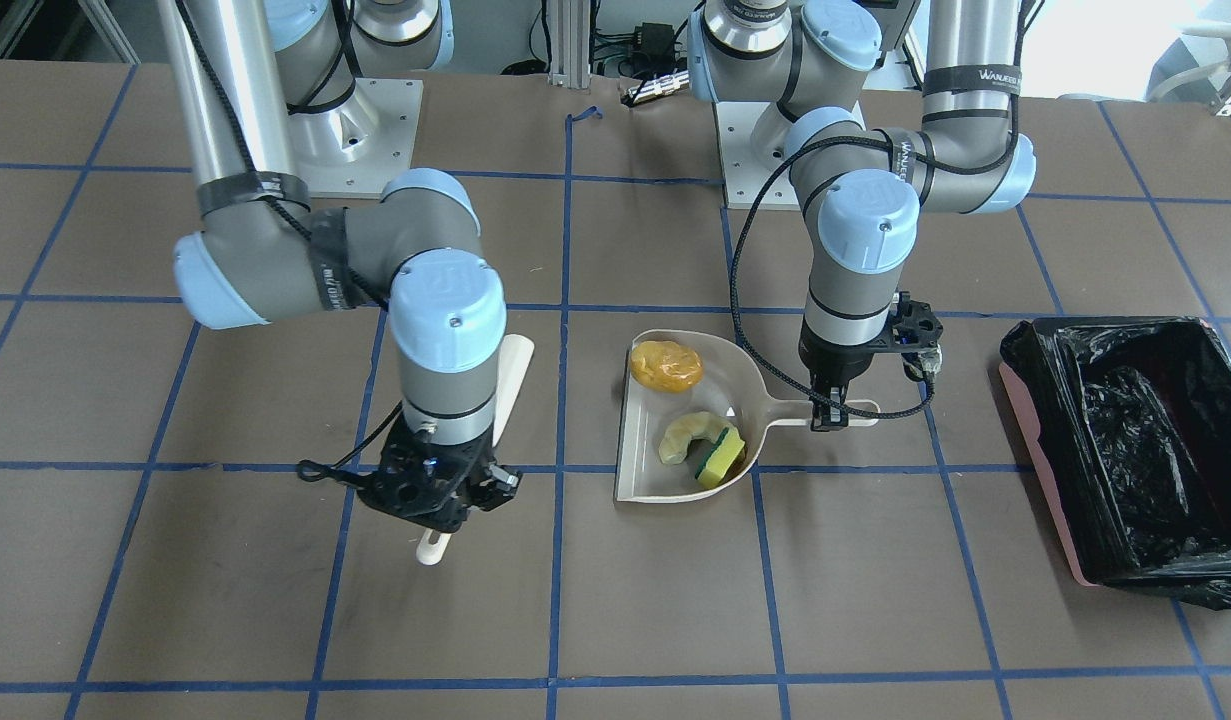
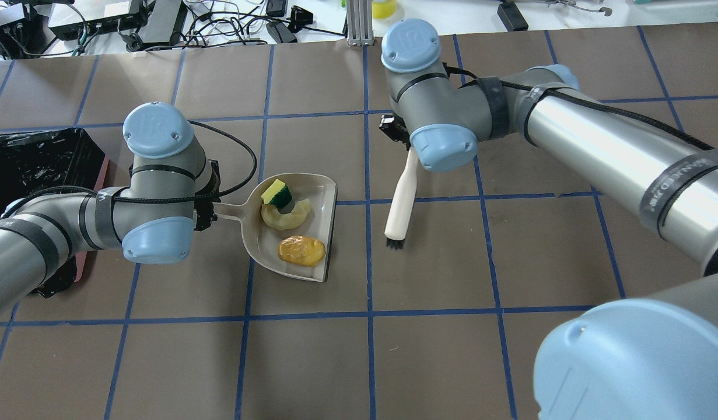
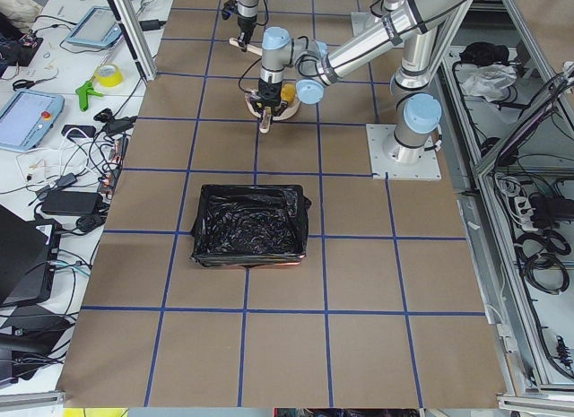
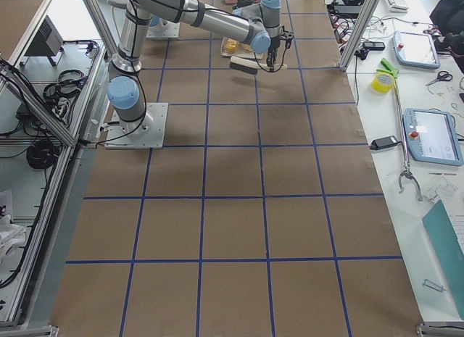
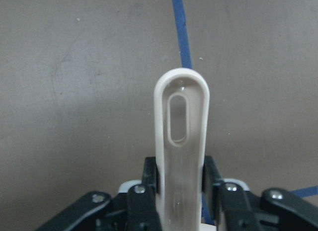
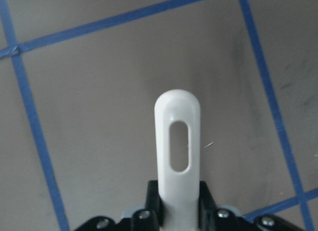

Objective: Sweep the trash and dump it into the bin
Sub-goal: 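Lift the dustpan toward the bin with the left gripper while the right returns the brush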

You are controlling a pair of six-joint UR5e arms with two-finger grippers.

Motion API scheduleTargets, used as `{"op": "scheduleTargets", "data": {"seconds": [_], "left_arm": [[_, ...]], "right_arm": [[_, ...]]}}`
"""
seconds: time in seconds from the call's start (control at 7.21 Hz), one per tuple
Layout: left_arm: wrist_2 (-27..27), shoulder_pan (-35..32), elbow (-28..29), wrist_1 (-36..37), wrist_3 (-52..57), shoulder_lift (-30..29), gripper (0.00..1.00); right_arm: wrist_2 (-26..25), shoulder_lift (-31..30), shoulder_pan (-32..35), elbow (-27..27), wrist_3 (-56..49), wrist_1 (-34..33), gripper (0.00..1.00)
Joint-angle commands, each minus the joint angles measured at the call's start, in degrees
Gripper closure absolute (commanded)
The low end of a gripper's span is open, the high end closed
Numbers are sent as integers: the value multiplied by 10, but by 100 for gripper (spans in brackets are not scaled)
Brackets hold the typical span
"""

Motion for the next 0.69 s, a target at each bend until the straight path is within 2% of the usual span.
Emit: {"op": "scheduleTargets", "data": {"seconds": [0.0,0.14,0.42,0.55], "left_arm": [[-28,0,20,-63,-11,3,100],[-40,0,36,-82,-24,4,100],[-42,1,51,-89,-24,4,100],[-48,1,62,-89,-27,4,100]], "right_arm": [[27,-6,-94,0,-129,-1,79],[57,-7,-138,-2,-175,-6,80],[61,-1,-199,-9,-310,-23,80],[99,6,-237,-14,-354,-32,80]]}}
